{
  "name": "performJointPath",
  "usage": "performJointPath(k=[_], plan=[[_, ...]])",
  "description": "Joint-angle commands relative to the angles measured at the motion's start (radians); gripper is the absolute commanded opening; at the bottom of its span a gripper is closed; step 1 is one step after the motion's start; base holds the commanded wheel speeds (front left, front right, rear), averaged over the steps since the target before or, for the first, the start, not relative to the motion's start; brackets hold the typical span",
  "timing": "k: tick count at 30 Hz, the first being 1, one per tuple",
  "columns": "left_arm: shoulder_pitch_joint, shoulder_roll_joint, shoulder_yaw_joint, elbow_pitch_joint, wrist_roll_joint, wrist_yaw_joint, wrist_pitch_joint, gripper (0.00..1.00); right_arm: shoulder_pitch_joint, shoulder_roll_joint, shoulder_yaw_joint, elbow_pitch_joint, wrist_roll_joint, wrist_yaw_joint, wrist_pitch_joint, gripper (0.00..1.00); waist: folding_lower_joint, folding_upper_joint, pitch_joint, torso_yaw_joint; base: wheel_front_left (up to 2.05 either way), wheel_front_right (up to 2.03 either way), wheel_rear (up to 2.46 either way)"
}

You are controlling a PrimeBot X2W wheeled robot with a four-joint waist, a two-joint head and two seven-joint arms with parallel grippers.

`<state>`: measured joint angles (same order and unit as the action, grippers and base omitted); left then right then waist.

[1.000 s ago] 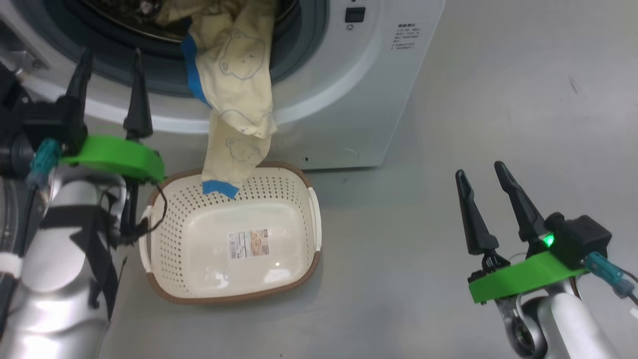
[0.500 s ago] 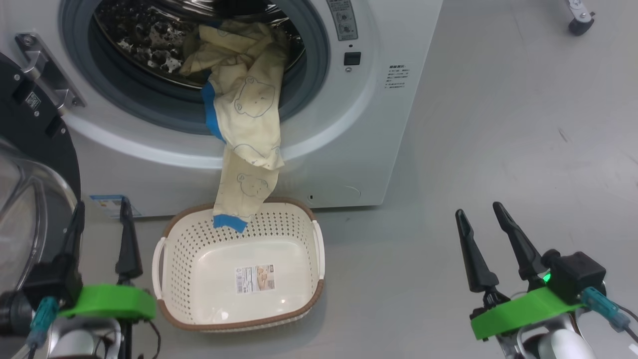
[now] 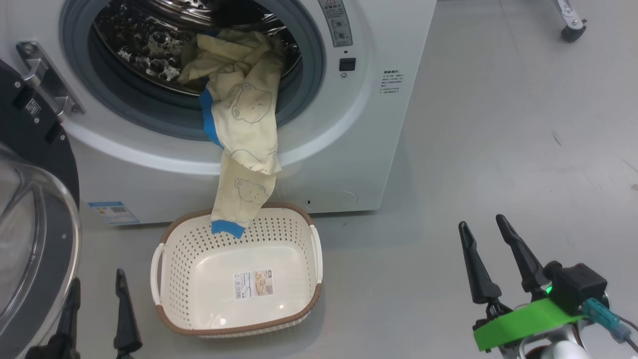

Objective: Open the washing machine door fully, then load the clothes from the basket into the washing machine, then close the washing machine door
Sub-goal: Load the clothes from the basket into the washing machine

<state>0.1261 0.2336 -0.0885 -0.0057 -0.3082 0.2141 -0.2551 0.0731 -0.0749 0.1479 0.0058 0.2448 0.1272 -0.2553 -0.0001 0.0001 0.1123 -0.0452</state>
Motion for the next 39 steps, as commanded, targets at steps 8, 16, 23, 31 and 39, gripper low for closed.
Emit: performJointPath(k=[8,16,23,31,39], plan=[[-0.032,-0.006,0.065,-0.046,0.002,-0.01,-0.007,1.0,-0.028,-0.006,0.005,-0.046,-0.006,0.003,-0.006,1.0,0.0001,-0.0001,0.024,-0.004,0.0,0.0,0.0],[-0.236,-0.004,0.039,0.027,-0.011,-0.068,-0.006,1.0,-0.08,-0.013,0.013,-0.064,-0.007,0.003,-0.006,1.0,0.0001,-0.0001,0.119,-0.021,0.0,0.0,0.0],[-0.418,-0.01,-0.006,0.113,-0.002,-0.107,-0.005,1.0,-0.124,-0.013,0.021,-0.069,-0.009,0.003,-0.006,1.0,0.0001,-0.0001,0.201,-0.049,0.0,0.0,0.0],[-0.604,-0.038,-0.047,0.247,0.001,-0.152,-0.006,1.0,-0.167,-0.016,0.026,-0.077,-0.014,0.003,-0.006,1.0,0.0001,-0.0001,0.31,-0.088,0.0,0.0,0.0],[-0.703,-0.096,-0.033,0.359,-0.018,-0.193,-0.006,1.0,-0.193,-0.02,0.026,-0.085,-0.023,0.003,-0.006,1.0,0.0001,-0.0001,0.397,-0.109,0.0,0.0,0.0]])
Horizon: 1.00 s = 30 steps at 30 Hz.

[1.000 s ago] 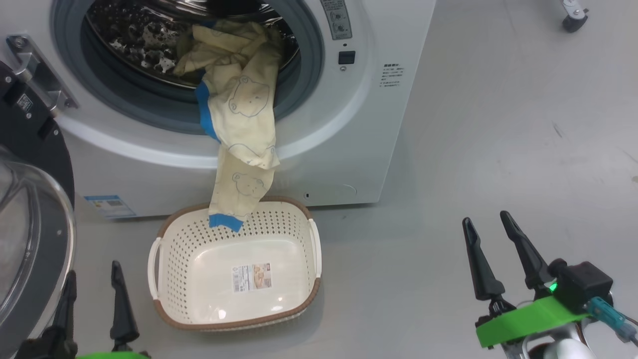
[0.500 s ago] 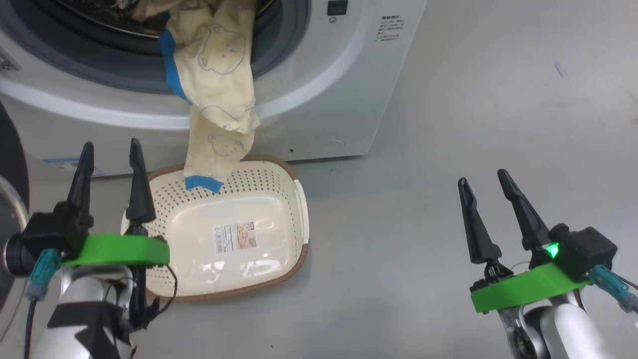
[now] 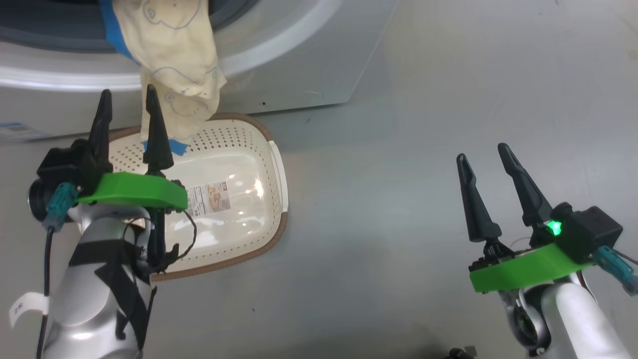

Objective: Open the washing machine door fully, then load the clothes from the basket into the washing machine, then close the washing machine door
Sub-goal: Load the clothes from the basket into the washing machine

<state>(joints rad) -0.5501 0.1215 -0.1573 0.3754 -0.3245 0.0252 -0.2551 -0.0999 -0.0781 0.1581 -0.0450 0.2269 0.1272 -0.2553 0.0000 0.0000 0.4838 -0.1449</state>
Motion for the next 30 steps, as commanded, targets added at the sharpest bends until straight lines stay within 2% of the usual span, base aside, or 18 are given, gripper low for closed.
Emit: performJointPath(k=[1,11,18,30], plan=[[-0.035,0.011,0.035,-0.013,0.004,-0.01,-0.006,1.0,-0.022,-0.017,0.015,-0.036,-0.007,0.003,-0.006,1.0,0.0,0.0,0.035,-0.009,0.0,0.0,0.0],[-0.083,-0.056,0.085,0.055,-0.038,-0.07,-0.007,1.0,-0.034,-0.025,-0.001,-0.049,-0.021,0.003,-0.006,1.0,0.0,0.0,0.105,-0.01,0.0,0.0,0.0],[-0.138,-0.07,0.056,0.128,-0.081,-0.112,-0.007,1.0,-0.047,-0.027,-0.008,-0.058,-0.03,0.003,-0.006,1.0,0.0,0.0,0.177,0.0,0.0,0.0,0.0],[-0.243,-0.071,-0.018,0.182,-0.22,-0.128,-0.007,1.0,-0.073,-0.025,-0.014,-0.066,-0.036,0.003,-0.006,1.0,0.0,0.0,0.265,0.008,0.0,0.0,0.0]])
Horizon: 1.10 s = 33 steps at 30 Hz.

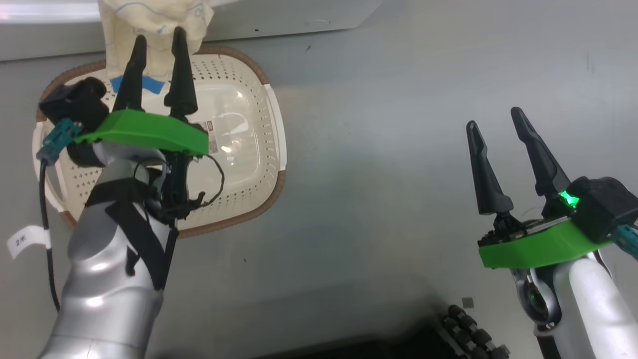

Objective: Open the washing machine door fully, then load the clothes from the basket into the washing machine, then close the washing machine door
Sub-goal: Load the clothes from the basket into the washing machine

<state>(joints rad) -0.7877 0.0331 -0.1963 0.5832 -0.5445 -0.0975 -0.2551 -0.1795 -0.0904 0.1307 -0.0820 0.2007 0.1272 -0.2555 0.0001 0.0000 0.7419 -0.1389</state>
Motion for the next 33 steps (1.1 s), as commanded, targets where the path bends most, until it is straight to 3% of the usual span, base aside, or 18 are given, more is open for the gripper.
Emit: performJointPath(k=[1,10,20,22,23,33], plan=[[-0.017,0.017,0.018,-0.023,-0.005,-0.004,-0.007,1.0,0.005,-0.012,0.013,-0.029,-0.01,0.003,-0.006,1.0,-0.0001,0.0,0.014,0.003,0.0,0.0,0.0],[-0.139,0.017,0.01,0.072,-0.015,-0.004,-0.007,1.0,-0.006,-0.007,0.008,-0.031,-0.014,0.003,-0.006,1.0,-0.0001,0.0,0.064,0.005,0.0,0.0,0.0],[-0.256,0.017,0.072,0.156,-0.002,-0.011,-0.007,0.97,-0.011,-0.002,0.015,-0.027,-0.013,0.003,-0.006,1.0,-0.0001,0.0,0.089,0.01,0.0,0.0,0.0],[-0.268,0.017,0.08,0.167,0.01,-0.015,-0.007,0.39,-0.015,-0.001,0.016,-0.026,-0.013,0.003,-0.006,1.0,-0.0001,0.0,0.091,0.011,0.0,0.0,0.0],[-0.271,0.017,0.084,0.171,0.013,-0.017,-0.007,0.0,-0.018,0.0,0.016,-0.025,-0.013,0.003,-0.006,1.0,-0.0001,0.0,0.091,0.011,0.0,0.0,0.0],[-0.225,0.017,0.116,0.089,0.114,-0.029,-0.007,0.0,-0.033,0.001,0.005,-0.024,-0.008,0.003,-0.006,1.0,-0.0001,0.0,0.062,0.031,0.0,0.0,0.0]])
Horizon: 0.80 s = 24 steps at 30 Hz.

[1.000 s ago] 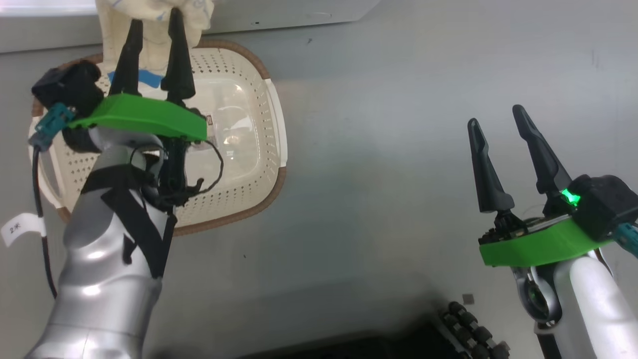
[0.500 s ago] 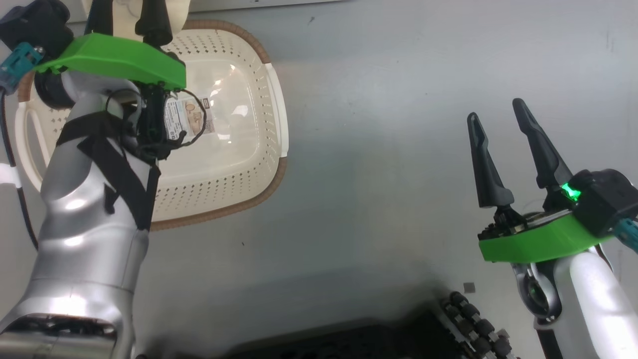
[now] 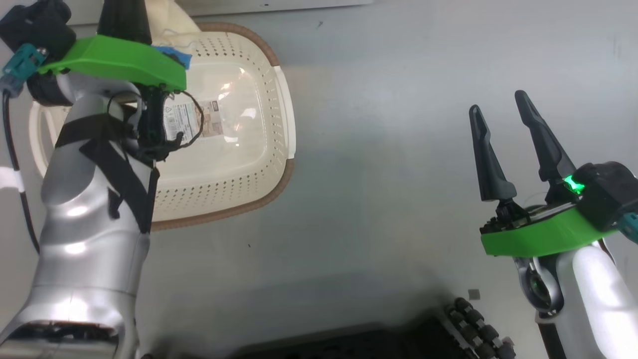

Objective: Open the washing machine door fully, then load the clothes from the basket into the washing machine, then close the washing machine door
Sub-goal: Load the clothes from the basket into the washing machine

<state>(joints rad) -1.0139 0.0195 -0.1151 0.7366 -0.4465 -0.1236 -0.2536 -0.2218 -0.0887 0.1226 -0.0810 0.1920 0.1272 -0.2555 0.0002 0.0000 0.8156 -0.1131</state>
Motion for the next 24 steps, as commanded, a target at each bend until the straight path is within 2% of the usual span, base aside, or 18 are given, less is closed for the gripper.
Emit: performJointPath(k=[1,14,18,24], plan=[[0.015,0.031,0.039,-0.08,0.027,-0.003,-0.008,0.0,0.01,-0.001,0.013,-0.024,0.0,0.003,-0.006,1.0,-0.0002,0.0,-0.019,0.006,0.0,0.0,0.0],[0.148,0.031,0.003,-0.235,0.092,-0.005,-0.008,0.0,0.014,-0.002,0.032,0.011,0.016,0.003,-0.006,1.0,-0.0002,0.0,-0.115,0.021,0.0,0.0,0.0],[0.135,0.036,0.007,-0.219,0.109,-0.006,-0.008,0.0,0.017,0.002,0.045,0.022,0.024,0.003,-0.006,1.0,-0.0002,0.0,-0.141,0.012,0.0,0.0,0.0],[0.035,0.084,-0.005,-0.151,0.156,0.003,0.0,0.0,0.018,0.006,0.059,0.029,0.036,0.003,-0.006,1.0,-0.0002,0.0,-0.158,-0.014,0.0,0.0,0.0]])
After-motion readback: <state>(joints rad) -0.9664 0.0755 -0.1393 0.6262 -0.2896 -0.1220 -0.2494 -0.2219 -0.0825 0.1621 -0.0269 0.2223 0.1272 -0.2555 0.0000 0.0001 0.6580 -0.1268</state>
